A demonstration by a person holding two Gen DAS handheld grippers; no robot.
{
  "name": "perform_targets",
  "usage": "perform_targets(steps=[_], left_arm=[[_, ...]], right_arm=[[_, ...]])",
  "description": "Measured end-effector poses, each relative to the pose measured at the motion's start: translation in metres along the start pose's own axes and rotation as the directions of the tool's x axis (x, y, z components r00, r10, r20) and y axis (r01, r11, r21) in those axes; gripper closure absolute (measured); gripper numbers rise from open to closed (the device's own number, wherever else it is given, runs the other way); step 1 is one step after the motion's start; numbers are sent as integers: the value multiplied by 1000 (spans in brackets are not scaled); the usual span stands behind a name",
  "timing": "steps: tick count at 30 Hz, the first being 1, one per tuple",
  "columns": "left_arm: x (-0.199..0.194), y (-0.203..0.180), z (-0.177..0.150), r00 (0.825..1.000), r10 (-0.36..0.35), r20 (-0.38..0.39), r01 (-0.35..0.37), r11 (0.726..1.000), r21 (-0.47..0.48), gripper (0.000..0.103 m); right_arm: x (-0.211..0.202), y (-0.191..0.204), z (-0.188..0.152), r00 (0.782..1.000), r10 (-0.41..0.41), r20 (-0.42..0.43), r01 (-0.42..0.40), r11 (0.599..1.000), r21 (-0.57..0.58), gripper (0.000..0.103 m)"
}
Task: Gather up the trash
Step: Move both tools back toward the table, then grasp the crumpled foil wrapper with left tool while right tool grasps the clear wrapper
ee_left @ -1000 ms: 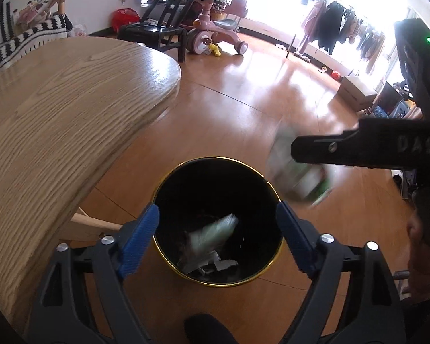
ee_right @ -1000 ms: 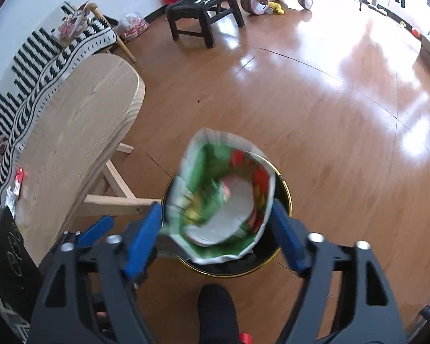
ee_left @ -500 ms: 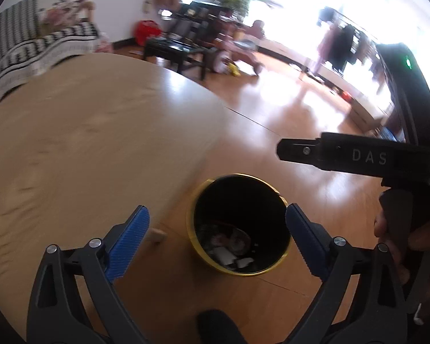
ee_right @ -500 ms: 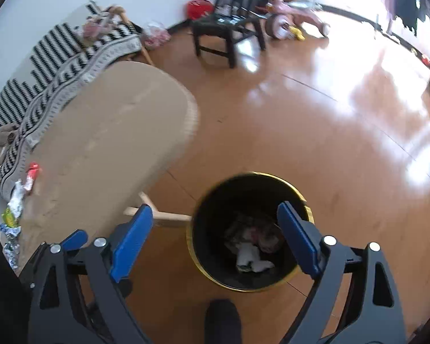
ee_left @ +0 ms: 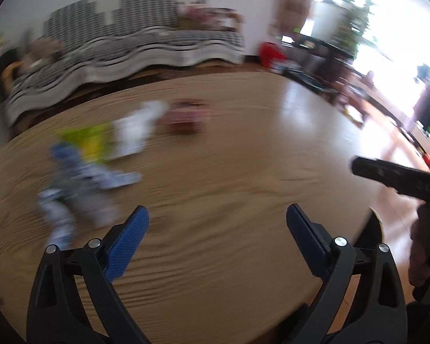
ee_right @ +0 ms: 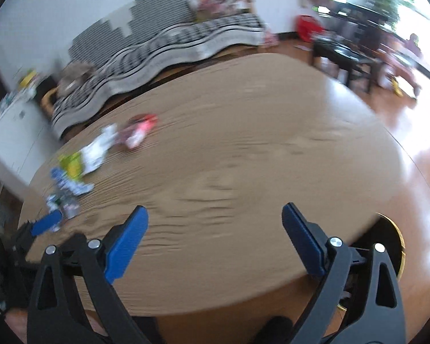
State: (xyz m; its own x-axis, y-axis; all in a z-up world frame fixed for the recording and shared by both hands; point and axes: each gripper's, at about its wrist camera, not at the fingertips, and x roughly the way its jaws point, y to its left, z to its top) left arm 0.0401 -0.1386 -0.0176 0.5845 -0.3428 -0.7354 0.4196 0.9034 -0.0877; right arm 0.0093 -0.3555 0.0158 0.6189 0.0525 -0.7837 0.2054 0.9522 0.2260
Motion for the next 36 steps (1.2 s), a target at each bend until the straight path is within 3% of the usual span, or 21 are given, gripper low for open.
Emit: perform_targets(steps=[5, 8, 18, 23, 24, 25, 28, 31, 36], left_arm=[[-18, 89, -9, 993, 116, 2, -115, 986, -123, 9], [-22, 128, -16, 988, 151, -11, -150, 973, -178, 9], [11, 165, -33, 978, 196, -74, -207, 958, -197, 9], [26, 180, -36, 980, 182, -76, -195, 952, -238, 10], [27, 182, -35, 982, 175, -69, -187, 951, -246, 15], [28, 182, -34, 983, 171, -66, -182, 952, -248, 34], [27, 183, -33, 980, 179, -89, -195, 956, -218, 70], [22, 185, -32, 985, 144, -95, -163, 958, -237, 71], [0, 185, -28, 981, 166, -104, -185, 960, -212, 71]], right_arm=[[21, 75, 3, 996, 83, -32, -85, 993, -79, 12], [34, 115, 0, 992, 123, -32, -126, 983, -131, 12], [90, 177, -7, 977, 176, -122, -196, 964, -181, 12], [112, 195, -12, 969, 186, -166, -218, 954, -207, 12], [116, 198, -12, 967, 189, -170, -223, 952, -210, 12], [120, 202, -13, 965, 193, -175, -229, 949, -215, 12], [129, 211, -14, 963, 201, -181, -239, 945, -222, 12], [139, 220, -16, 959, 209, -191, -251, 940, -233, 14], [145, 241, -23, 955, 214, -207, -269, 919, -289, 23]])
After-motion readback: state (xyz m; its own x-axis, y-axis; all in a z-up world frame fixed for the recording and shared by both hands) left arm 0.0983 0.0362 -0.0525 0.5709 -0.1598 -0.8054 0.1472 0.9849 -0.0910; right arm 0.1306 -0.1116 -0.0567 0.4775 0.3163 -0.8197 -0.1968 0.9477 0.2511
